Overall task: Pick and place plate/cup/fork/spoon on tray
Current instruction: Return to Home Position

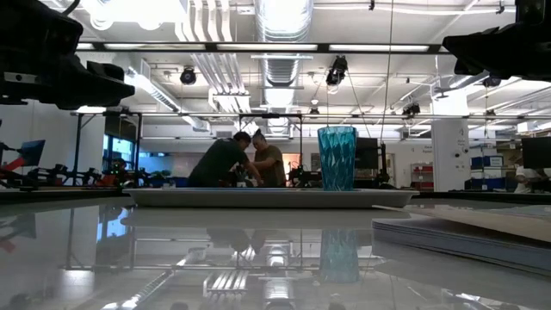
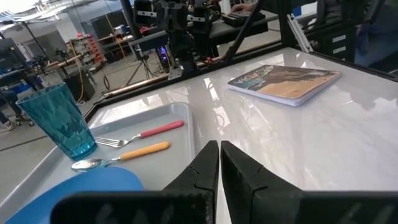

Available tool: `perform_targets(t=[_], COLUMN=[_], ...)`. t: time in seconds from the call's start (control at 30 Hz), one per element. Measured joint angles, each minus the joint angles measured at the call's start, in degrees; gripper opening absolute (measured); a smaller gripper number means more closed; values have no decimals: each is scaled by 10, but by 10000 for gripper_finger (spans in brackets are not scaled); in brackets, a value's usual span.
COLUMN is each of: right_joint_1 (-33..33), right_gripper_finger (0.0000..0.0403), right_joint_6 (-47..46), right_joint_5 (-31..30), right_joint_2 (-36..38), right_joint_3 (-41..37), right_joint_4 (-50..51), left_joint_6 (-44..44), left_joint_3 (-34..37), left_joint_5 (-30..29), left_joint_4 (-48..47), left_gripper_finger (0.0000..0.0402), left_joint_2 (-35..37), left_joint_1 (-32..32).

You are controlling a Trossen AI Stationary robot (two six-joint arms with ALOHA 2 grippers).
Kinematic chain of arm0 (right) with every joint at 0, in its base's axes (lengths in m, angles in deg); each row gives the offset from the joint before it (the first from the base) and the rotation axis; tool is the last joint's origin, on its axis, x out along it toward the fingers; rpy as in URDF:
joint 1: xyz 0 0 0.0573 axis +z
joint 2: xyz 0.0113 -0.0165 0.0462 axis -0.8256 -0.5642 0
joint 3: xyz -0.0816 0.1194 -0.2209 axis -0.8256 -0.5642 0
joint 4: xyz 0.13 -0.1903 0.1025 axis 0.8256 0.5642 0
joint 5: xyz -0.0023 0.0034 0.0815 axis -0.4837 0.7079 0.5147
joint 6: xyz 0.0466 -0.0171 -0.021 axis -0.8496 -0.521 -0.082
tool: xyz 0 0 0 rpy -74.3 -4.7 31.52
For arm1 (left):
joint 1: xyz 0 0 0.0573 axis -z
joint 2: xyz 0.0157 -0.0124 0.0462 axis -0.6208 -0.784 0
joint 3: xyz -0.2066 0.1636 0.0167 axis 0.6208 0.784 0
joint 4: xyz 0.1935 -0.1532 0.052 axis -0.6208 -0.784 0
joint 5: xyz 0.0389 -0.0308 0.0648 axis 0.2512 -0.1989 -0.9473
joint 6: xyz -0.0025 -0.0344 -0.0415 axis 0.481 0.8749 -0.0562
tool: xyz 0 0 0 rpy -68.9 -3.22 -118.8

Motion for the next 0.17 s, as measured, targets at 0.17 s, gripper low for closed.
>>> perform_targets(t=[0.17], right_joint_1=[0], right_gripper_finger=[9], right_joint_6=[0], right_joint_5=[0], right_joint_2=[0], right_joint_3=[0], right_joint_4=[0], left_joint_6=[0], left_joint_3=[0], left_joint_5=[0], left_joint_4=[0], left_gripper_finger=[0], left_joint_2=[-6], left_joint_1=[0])
